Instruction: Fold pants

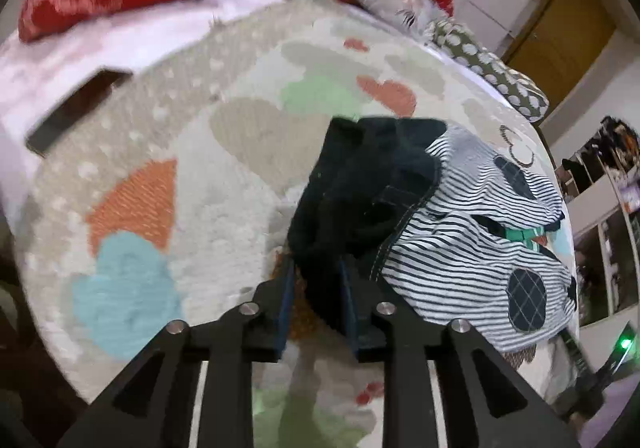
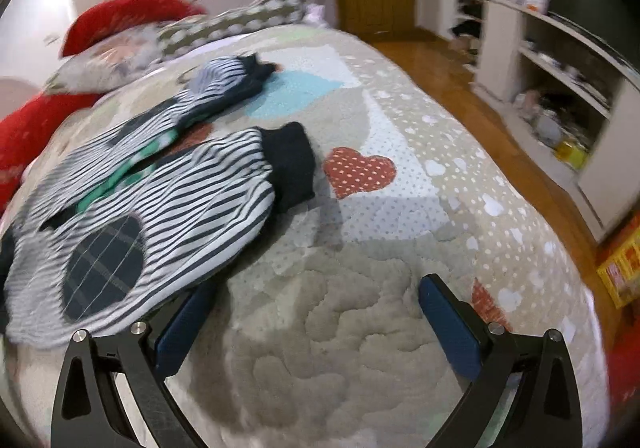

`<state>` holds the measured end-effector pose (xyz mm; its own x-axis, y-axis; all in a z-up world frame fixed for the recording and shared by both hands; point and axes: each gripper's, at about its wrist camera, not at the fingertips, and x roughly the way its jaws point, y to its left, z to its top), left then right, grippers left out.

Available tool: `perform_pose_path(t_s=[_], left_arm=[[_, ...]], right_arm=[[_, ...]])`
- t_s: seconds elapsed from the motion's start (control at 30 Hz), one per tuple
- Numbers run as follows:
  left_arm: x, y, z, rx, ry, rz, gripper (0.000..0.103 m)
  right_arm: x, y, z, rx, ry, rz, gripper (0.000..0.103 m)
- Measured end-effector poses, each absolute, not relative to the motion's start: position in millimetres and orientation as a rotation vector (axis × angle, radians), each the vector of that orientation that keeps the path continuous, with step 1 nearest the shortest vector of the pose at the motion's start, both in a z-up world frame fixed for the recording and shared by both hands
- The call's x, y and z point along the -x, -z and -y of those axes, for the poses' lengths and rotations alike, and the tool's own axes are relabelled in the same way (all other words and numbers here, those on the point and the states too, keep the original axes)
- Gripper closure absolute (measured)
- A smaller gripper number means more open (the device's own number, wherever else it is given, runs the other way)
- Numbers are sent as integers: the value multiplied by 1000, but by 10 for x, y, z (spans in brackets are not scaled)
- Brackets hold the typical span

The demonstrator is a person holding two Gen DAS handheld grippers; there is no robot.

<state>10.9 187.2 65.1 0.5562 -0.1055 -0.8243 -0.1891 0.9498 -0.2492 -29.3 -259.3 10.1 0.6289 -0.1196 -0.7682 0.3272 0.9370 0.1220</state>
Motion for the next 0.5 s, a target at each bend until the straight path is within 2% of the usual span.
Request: perform_pose_path(t_s=[0.07, 0.13, 0.17, 0.23, 0.37, 0.4, 0.43, 0.47, 0.5], left_arm=[[-12, -775, -1885, 307, -57, -940, 66], [45, -865, -1887, 299, -59, -908, 61], [64, -891, -1883, 302, -55, -901, 61], [92, -919, -1840, 304, -39, -901, 61], [88, -905, -1747, 282, -34, -916, 61], [83, -898, -1735, 283, -34, -922, 61], [111, -872, -1706, 287, -37, -923, 61], [109, -862, -1700, 286, -37, -925, 61], [108, -855, -1684, 284, -39, -928, 61]], right_arm=[[374, -192, 2747, -316, 252, -830, 7], [390, -264, 2919, -401, 240, -812, 7], [348, -269, 2971, -434, 223, -821, 8], [231, -257, 3031, -487, 188, -847, 21], [-58, -179, 2933, -483, 189, -883, 31], [-105, -193, 2897, -457, 190, -879, 43], [-138, -220, 2865, -429, 176, -879, 71], [-181, -246, 2846, -419, 142, -886, 81], [-180, -277, 2855, -426, 122, -895, 83]])
